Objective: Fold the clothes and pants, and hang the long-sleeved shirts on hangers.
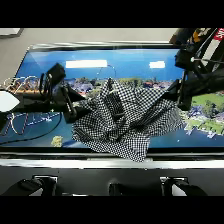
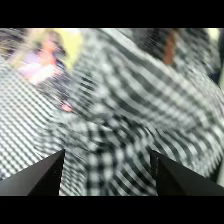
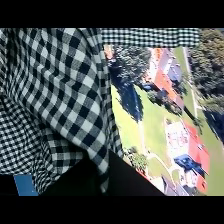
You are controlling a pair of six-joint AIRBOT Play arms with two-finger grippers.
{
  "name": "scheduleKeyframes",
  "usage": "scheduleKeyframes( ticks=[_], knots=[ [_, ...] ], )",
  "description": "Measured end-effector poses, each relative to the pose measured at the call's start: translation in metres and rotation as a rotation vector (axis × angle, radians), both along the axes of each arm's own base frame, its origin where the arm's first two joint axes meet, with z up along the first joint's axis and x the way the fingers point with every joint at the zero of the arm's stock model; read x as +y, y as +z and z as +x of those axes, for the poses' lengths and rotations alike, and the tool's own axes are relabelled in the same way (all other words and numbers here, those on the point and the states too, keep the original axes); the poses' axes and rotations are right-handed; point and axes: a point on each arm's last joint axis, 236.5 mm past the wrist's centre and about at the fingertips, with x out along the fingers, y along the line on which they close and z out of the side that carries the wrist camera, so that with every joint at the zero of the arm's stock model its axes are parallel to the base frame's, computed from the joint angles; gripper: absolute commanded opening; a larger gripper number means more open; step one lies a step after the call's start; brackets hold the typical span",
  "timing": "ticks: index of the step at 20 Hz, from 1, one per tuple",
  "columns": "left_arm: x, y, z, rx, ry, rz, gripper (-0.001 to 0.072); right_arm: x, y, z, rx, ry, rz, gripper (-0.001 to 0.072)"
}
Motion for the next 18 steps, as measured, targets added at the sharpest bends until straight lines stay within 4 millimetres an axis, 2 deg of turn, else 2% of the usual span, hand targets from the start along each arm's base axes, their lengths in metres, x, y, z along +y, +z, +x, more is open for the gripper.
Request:
scheduleKeyframes(
  ticks=[4,7,10,12,15,18],
  knots=[
    [0.014,0.037,0.05,-0.001,0.299,-0.203,0.0613,-0.018,0.035,-0.006,-0.078,-0.22,-0.007,0.0022],
    [0.03,0.06,0.072,0.029,0.464,-0.352,0.0613,-0.05,0.066,-0.011,-0.145,-0.503,0.008,0.0023],
    [0.037,0.07,0.079,0.07,0.539,-0.44,0.0613,-0.095,0.097,-0.031,-0.233,-0.794,0.005,0.0024],
    [0.038,0.072,0.078,0.095,0.556,-0.466,0.0612,-0.12,0.115,-0.051,-0.288,-0.95,0.015,0.0023],
    [0.036,0.07,0.075,0.124,0.559,-0.473,0.0611,-0.148,0.136,-0.087,-0.341,-1.165,0.073,0.0022],
    [0.035,0.068,0.073,0.143,0.557,-0.472,0.061,-0.204,0.151,-0.13,-0.416,-1.494,0.087,0.0022]
  ],
)
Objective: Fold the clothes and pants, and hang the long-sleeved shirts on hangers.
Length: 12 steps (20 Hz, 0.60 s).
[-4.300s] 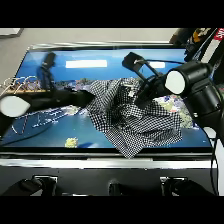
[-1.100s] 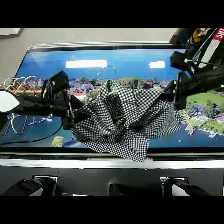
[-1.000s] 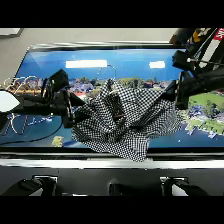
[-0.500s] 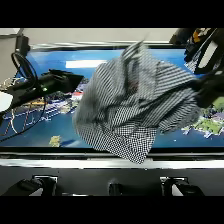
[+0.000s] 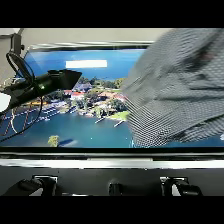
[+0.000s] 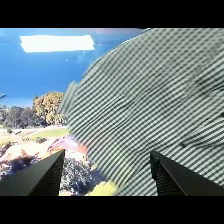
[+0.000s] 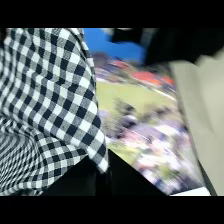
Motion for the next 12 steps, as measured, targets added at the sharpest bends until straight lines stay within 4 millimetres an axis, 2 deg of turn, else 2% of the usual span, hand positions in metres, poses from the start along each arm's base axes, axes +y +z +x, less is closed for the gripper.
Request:
scheduleKeyframes(
  ticks=[3,6,9,12],
  knots=[
    [-0.001,-0.001,-0.001,0.007,-0.002,-0.001,0.0608,-0.053,0.027,-0.045,-0.106,-0.307,-0.032,0.0022],
    [-0.001,-0.001,-0.001,0.01,-0.003,-0.003,0.0602,-0.086,0.052,-0.069,-0.184,-0.518,-0.082,0.0022],
    [-0.001,-0.003,-0.001,0.014,-0.004,-0.002,0.0602,-0.109,0.073,-0.067,-0.213,-0.664,-0.145,0.0022],
    [-0.001,-0.003,-0.001,0.016,-0.005,-0.001,0.0602,-0.123,0.094,-0.049,-0.257,-0.75,-0.182,0.0022]
  ],
)
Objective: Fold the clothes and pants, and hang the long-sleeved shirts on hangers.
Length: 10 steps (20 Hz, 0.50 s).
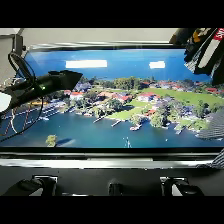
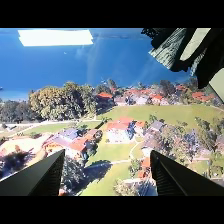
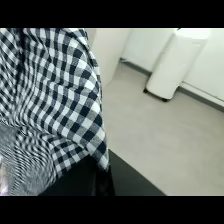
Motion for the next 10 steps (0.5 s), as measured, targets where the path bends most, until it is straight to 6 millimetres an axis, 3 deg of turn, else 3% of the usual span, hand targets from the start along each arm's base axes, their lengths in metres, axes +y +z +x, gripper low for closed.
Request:
scheduleKeyframes(
  ticks=[3,10],
  knots=[
    [0.0,0.0,0.0,0.0,0.0,0.0,0.0601,-0.014,0.016,0.021,-0.039,-0.068,-0.019,0.0023],
    [0.0,-0.002,0.001,0.0,-0.001,0.006,0.0601,-0.046,0.049,0.022,-0.169,-0.168,-0.09,0.0022]
  ],
)
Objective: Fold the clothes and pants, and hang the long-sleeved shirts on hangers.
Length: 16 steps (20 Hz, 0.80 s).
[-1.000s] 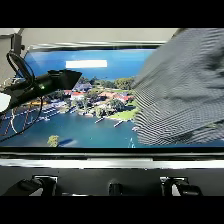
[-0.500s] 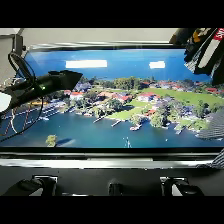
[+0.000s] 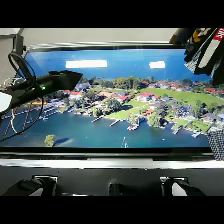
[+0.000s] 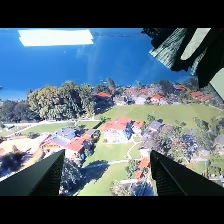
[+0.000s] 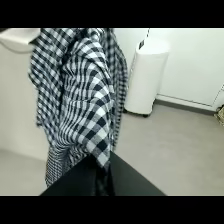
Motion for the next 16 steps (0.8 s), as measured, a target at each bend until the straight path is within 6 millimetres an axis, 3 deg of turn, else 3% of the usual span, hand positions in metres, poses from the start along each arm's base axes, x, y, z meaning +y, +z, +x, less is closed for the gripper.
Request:
scheduleKeyframes(
  ticks=[5,10,13,16],
  knots=[
    [-0.001,-0.006,0.001,0.012,-0.004,0.008,0.0602,-0.003,0.024,0.0,-0.061,0.003,-0.086,0.0022],
    [-0.002,-0.011,-0.001,0.026,-0.014,0.02,0.0602,-0.002,0.053,-0.02,-0.106,-0.054,-0.196,0.0022],
    [-0.002,-0.013,-0.002,0.031,-0.019,0.024,0.0602,-0.006,0.06,-0.029,-0.111,-0.097,-0.231,0.0022],
    [-0.003,-0.013,-0.003,0.033,-0.022,0.026,0.0602,-0.024,0.056,-0.052,-0.124,-0.172,-0.217,0.0022]
  ],
)
